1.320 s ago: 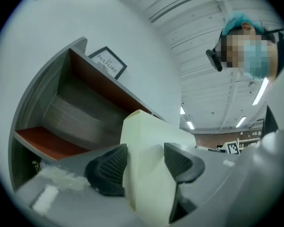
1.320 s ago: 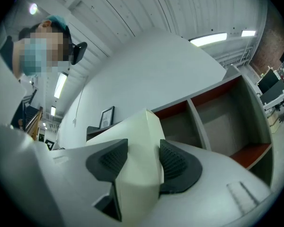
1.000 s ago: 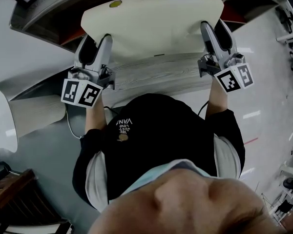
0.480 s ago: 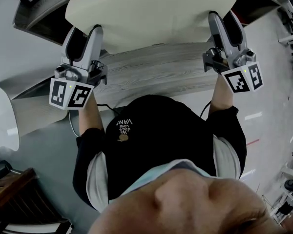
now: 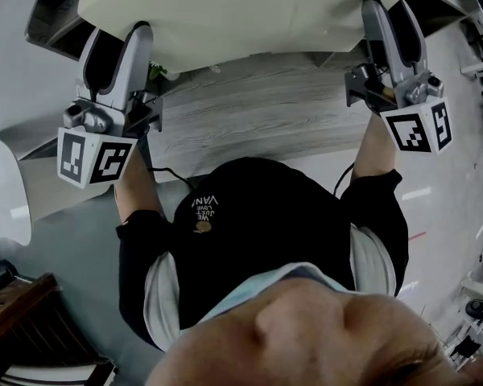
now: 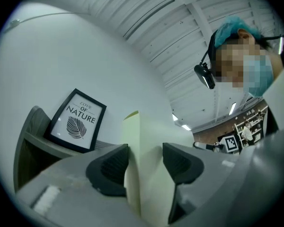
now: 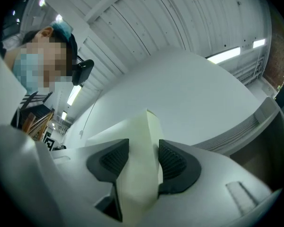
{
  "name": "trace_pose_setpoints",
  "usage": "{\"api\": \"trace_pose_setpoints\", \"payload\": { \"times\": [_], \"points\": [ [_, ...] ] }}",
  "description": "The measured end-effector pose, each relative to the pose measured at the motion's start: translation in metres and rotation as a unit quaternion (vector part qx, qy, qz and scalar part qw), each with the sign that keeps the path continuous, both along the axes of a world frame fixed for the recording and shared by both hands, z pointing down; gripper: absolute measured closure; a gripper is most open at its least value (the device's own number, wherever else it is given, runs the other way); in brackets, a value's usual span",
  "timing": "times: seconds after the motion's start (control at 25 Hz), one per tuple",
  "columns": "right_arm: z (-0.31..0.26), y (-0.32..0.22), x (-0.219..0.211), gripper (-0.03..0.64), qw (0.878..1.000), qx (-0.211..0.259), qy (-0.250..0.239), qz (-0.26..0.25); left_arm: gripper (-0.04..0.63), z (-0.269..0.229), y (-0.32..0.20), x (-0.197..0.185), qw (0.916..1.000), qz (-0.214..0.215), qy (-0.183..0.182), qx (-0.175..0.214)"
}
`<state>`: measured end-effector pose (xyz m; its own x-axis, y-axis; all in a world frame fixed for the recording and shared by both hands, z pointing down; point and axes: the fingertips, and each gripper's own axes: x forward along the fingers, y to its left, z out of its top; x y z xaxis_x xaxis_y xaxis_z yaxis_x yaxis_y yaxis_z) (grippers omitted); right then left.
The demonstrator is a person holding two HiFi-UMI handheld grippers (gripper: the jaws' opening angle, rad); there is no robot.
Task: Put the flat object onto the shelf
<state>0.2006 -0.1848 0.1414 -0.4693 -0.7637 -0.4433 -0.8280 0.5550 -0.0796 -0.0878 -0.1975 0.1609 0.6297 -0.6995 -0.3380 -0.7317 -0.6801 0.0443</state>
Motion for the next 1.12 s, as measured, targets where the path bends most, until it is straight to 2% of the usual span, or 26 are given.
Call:
{"api": "trace_pose_setpoints", "payload": {
  "times": [0.44,0.8,1.12],
  "points": [
    [-0.043,0.01,-0.022,0.434,0.998,0.057,0.012,-0.029,0.367,-0.056,0.02,-0.01,0.9961,-0.01,-0.035,0.081],
    [-0.1,0.006,-0.02,0.436,0.993,0.105,0.027,-0.038,0.37,-0.11,0.02,-0.005,0.9912,-0.017,-0.05,0.122],
    [-0.125,-0.001,-0.026,0.439,0.991,0.118,0.026,-0.063,0.373,-0.141,0.021,-0.007,0.988,-0.026,-0.052,0.143]
  ]
}}
